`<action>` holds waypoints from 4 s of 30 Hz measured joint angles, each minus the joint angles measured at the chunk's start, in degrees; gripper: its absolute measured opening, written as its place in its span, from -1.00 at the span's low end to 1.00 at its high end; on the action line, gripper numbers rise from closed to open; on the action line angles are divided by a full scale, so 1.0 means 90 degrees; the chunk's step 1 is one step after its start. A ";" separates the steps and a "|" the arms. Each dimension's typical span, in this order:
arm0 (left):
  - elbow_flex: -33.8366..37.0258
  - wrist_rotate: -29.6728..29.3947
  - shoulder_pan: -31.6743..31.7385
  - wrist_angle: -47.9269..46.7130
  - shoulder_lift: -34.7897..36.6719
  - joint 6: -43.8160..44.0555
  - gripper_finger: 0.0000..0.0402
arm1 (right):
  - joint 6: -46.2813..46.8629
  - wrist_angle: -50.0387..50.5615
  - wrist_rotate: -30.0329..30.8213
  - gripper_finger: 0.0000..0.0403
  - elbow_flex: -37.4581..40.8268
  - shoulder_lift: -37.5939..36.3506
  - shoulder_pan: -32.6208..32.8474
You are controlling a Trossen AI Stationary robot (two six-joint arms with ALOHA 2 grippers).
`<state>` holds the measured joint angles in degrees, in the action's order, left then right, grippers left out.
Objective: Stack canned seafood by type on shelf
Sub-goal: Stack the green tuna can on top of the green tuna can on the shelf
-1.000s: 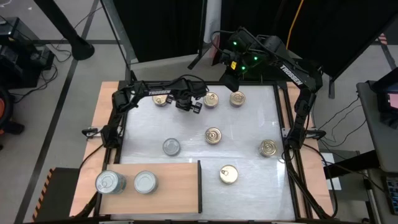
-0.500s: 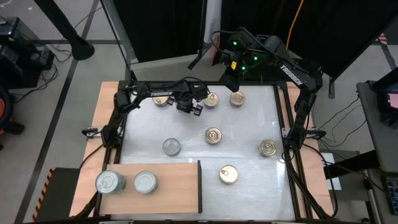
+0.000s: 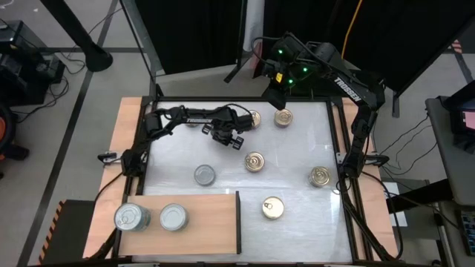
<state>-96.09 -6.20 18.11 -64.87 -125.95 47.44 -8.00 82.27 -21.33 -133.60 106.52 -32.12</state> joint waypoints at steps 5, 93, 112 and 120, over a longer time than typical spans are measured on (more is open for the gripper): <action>0.0000 -0.0020 -0.0179 0.0060 0.0002 -0.0027 -0.86 | -0.0023 0.0074 0.0001 -0.93 0.0000 0.0000 0.0000; -0.0835 0.2984 -0.0026 -0.2007 0.3952 -0.3954 -0.25 | 0.0236 0.0317 -0.0480 -0.93 -0.0002 -0.0954 0.0245; -0.0828 0.2790 -0.4554 -0.1235 0.5374 -0.0248 -0.24 | 0.1192 0.0035 -0.0482 -0.93 -0.0002 -0.0954 0.1133; -0.0547 0.3032 -0.4996 -0.1988 0.5321 -0.0421 -0.24 | 0.1715 0.0135 -0.0499 -0.93 -0.0002 -0.0954 0.1908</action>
<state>-101.02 21.08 -26.85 -82.76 -78.05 43.66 7.43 83.48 -25.82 -133.62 97.93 -14.95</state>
